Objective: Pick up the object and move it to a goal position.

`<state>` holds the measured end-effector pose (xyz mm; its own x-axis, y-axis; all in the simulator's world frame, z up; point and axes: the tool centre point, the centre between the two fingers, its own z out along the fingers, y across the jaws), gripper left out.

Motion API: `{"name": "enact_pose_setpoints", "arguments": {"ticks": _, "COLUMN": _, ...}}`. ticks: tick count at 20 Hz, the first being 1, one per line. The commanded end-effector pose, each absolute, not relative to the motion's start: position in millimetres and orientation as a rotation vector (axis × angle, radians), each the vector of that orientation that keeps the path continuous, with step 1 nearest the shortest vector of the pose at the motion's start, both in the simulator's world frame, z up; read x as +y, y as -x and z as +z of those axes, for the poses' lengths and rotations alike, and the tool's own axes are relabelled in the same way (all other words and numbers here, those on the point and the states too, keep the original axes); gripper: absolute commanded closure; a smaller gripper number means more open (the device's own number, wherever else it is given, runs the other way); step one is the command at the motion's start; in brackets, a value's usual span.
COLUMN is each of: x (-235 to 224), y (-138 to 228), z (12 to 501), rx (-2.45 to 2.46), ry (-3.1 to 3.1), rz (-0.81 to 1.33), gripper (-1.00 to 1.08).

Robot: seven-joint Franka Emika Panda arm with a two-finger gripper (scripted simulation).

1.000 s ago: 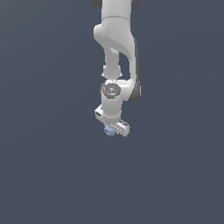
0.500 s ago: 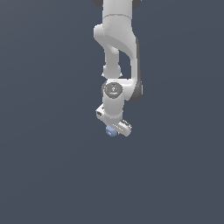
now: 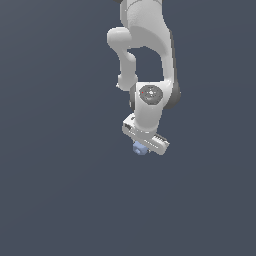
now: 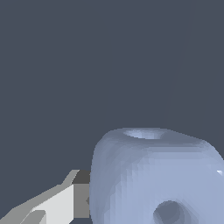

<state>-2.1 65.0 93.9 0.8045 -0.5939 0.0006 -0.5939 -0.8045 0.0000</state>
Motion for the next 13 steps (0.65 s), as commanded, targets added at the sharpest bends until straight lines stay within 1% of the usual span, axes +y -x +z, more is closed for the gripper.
{"name": "enact_pose_setpoints", "arguments": {"ticks": 1, "x": 83, "y": -4, "z": 109, "rx": -0.982, "ry": -2.984, "rz": 0.001, "gripper": 1.08}}
{"name": "enact_pose_setpoints", "arguments": {"ticks": 7, "x": 109, "y": -15, "z": 130, "rx": -0.982, "ry": -2.984, "rz": 0.001, "gripper": 1.08}}
{"name": "enact_pose_setpoints", "arguments": {"ticks": 13, "x": 115, "y": -18, "z": 134, "rx": -0.983, "ry": -2.984, "rz": 0.0, "gripper": 1.08}}
